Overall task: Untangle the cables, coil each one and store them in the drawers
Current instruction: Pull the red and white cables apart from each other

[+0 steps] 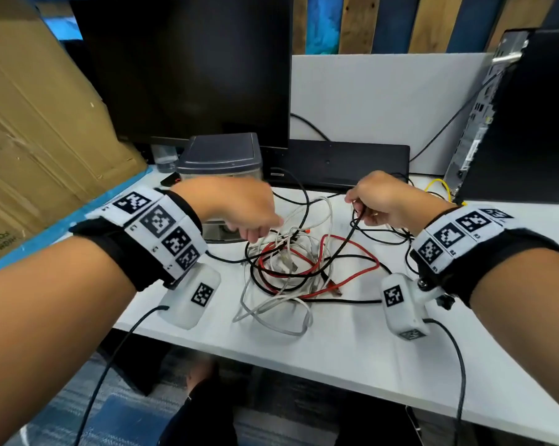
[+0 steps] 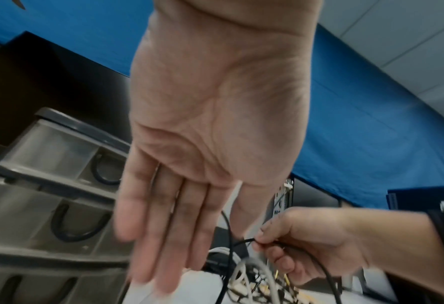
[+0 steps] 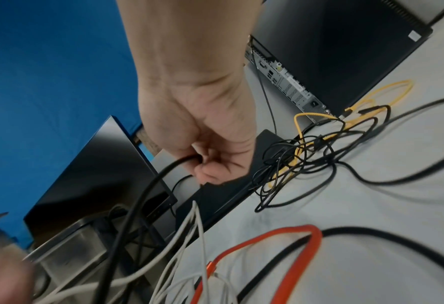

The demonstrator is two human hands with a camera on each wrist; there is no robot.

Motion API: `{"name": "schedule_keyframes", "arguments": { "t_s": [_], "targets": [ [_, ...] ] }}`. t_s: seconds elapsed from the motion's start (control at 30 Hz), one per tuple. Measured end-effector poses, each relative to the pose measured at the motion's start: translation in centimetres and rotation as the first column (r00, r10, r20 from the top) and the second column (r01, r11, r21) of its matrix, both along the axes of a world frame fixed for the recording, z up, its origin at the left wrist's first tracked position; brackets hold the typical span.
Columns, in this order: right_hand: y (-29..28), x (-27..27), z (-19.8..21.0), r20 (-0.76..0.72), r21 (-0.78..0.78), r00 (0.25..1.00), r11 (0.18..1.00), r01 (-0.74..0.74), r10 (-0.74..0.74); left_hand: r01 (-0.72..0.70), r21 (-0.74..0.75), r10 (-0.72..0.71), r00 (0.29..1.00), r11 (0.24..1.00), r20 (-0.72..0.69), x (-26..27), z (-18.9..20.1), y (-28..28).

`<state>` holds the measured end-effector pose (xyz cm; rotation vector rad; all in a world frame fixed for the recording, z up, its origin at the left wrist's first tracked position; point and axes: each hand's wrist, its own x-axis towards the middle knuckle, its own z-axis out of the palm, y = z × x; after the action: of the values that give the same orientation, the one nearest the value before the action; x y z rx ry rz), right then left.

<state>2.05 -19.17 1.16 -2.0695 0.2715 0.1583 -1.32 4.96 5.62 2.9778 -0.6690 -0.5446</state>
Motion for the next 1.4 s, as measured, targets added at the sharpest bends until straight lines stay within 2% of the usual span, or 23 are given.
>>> {"name": "schedule_keyframes", "arguments": {
  "t_s": [0.07, 0.13, 0.17, 0.2, 0.27, 0.33, 0.43, 0.5, 0.57, 0.67, 0.73, 0.8, 0.87, 0.93, 0.97, 1.07, 1.1, 1.17, 1.23, 1.27, 1.33, 1.4],
  "targets": [
    [0.2, 0.0, 0.3, 0.115, 0.037, 0.993, 0.999, 0.015, -0.019, -0.029, -0.251, 0.070, 0.985, 0.967, 0.157, 0.0, 1.2, -0.6],
    [0.9, -0.3, 1.0, 0.226, 0.083, 0.974, 0.997, 0.002, -0.021, 0.028, -0.471, 0.135, 0.941, 0.882, 0.309, 0.1, 1.8, -1.5],
    [1.3, -0.5, 1.5, 0.270, 0.121, 0.963, 0.993, -0.013, -0.021, 0.071, -0.531, 0.144, 0.925, 0.844, 0.353, 0.3, 1.9, -1.9],
    [1.7, -0.8, 2.1, 0.303, 0.183, 0.953, 0.983, -0.032, -0.026, 0.107, -0.561, 0.140, 0.914, 0.821, 0.380, 0.4, 1.9, -2.4],
    [2.5, -1.8, 3.6, 0.337, 0.342, 0.941, 0.933, -0.108, -0.014, 0.143, -0.552, 0.115, 0.907, 0.821, 0.405, 0.9, 1.8, -3.2],
    [3.1, -2.8, 4.9, 0.373, 0.435, 0.923, 0.861, -0.263, 0.094, 0.153, -0.528, 0.094, 0.907, 0.835, 0.411, 1.2, 1.9, -4.0],
    [3.7, -4.1, 6.5, 0.429, 0.419, 0.851, 0.767, -0.485, 0.303, 0.098, -0.597, 0.157, 0.920, 0.796, 0.360, 1.8, 1.8, -4.5],
    [3.8, -4.4, 7.1, 0.481, 0.387, 0.814, 0.754, -0.531, 0.326, 0.024, -0.650, 0.226, 0.927, 0.760, 0.299, 2.0, 1.6, -4.3],
    [3.5, -4.3, 7.8, 0.547, 0.387, 0.797, 0.768, -0.511, 0.255, -0.029, -0.652, 0.246, 0.938, 0.758, 0.244, 2.1, 1.3, -3.8],
    [2.9, -3.8, 8.7, 0.606, 0.553, 0.796, 0.725, -0.410, -0.012, -0.045, -0.556, 0.209, 0.949, 0.830, 0.235, 1.7, 0.6, -3.0],
    [2.2, -3.3, 9.1, 0.556, 0.672, 0.798, 0.692, -0.266, -0.233, -0.030, -0.484, 0.177, 0.949, 0.874, 0.261, 1.5, 0.2, -2.7],
    [1.1, -2.4, 8.7, 0.449, 0.699, 0.803, 0.713, -0.043, -0.391, -0.020, -0.472, 0.164, 0.950, 0.881, 0.265, 1.3, 0.1, -2.5],
    [0.2, -1.7, 7.7, 0.367, 0.571, 0.803, 0.795, 0.205, -0.470, 0.013, -0.453, 0.141, 0.942, 0.891, 0.305, 1.1, 0.3, -2.5],
    [-0.5, -1.5, 6.3, 0.430, 0.243, 0.794, 0.903, 0.355, -0.429, 0.047, -0.406, 0.117, 0.922, 0.913, 0.368, 0.8, 0.6, -2.7],
    [-0.6, -1.7, 5.6, 0.490, 0.064, 0.790, 0.919, 0.389, -0.369, 0.052, -0.387, 0.113, 0.913, 0.921, 0.391, 0.8, 0.6, -2.8],
    [0.6, -3.4, 4.9, 0.659, -0.332, 0.750, 0.872, 0.359, -0.058, 0.042, -0.375, 0.118, 0.911, 0.926, 0.395, 0.9, 0.6, -3.1],
    [1.2, -3.7, 4.8, 0.660, -0.442, 0.747, 0.846, 0.299, 0.081, 0.043, -0.379, 0.118, 0.912, 0.924, 0.393, 0.9, 0.6, -3.2],
    [2.5, -3.9, 4.6, 0.555, -0.634, 0.757, 0.765, 0.116, 0.345, 0.051, -0.385, 0.117, 0.909, 0.921, 0.401, 0.8, 0.7, -3.4],
    [3.6, -4.0, 4.0, 0.423, -0.739, 0.737, 0.671, -0.057, 0.527, 0.054, -0.393, 0.123, 0.903, 0.918, 0.412, 0.6, 0.7, -3.5],
    [3.9, -3.9, 4.0, 0.396, -0.740, 0.719, 0.662, -0.119, 0.571, 0.048, -0.395, 0.129, 0.903, 0.917, 0.410, 0.5, 0.7, -3.4],
    [3.8, -3.4, 4.2, 0.403, -0.683, 0.708, 0.705, -0.190, 0.581, 0.033, -0.396, 0.140, 0.906, 0.918, 0.401, 0.4, 0.5, -2.9],
    [3.2, -2.9, 4.6, 0.490, -0.575, 0.730, 0.806, -0.140, 0.477, 0.015, -0.414, 0.152, 0.917, 0.910, 0.368, 0.3, 0.4, -2.2]
  ]
}}
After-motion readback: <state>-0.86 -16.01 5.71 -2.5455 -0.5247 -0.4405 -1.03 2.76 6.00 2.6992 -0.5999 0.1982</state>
